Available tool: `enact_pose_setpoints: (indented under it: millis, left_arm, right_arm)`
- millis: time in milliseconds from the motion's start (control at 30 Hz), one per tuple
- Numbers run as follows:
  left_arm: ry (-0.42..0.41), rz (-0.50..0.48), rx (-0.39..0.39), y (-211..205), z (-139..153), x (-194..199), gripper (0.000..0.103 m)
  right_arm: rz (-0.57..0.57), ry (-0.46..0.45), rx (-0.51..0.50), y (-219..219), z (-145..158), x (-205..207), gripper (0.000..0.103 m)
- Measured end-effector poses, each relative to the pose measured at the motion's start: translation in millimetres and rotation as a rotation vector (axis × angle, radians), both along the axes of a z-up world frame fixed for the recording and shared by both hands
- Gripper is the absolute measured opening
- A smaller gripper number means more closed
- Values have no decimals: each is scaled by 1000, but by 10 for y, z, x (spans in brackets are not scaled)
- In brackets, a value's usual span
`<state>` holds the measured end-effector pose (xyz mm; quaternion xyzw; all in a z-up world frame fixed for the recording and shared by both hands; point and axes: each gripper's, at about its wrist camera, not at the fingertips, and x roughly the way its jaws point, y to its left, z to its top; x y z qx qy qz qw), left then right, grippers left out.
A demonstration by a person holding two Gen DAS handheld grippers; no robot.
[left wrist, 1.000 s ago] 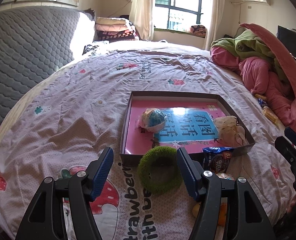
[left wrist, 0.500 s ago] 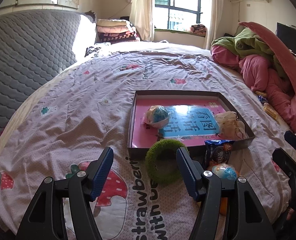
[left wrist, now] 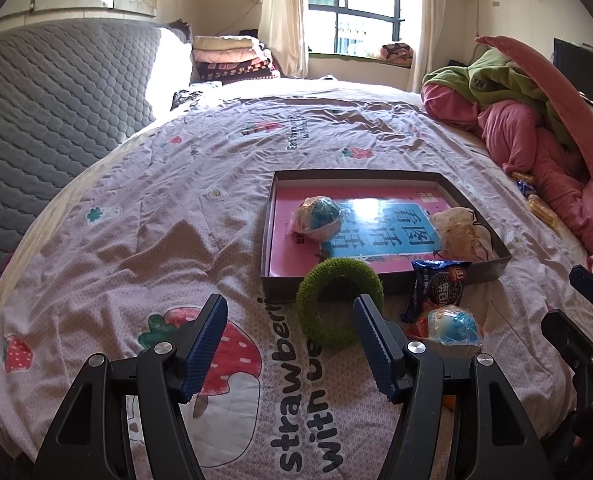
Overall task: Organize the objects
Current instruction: 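Pull both tools back from the tray box toward the remaining items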
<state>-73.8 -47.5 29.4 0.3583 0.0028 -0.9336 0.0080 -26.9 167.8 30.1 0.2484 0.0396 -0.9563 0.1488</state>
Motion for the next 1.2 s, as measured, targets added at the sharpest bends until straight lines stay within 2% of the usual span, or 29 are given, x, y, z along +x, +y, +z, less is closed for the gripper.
enact_pose_setpoints:
  millis: [1200]
  left_arm:
    - [-57,-28,-27,128,-197,150,67]
  right_arm:
    - [35,-95,51,-164,-273,265,75]
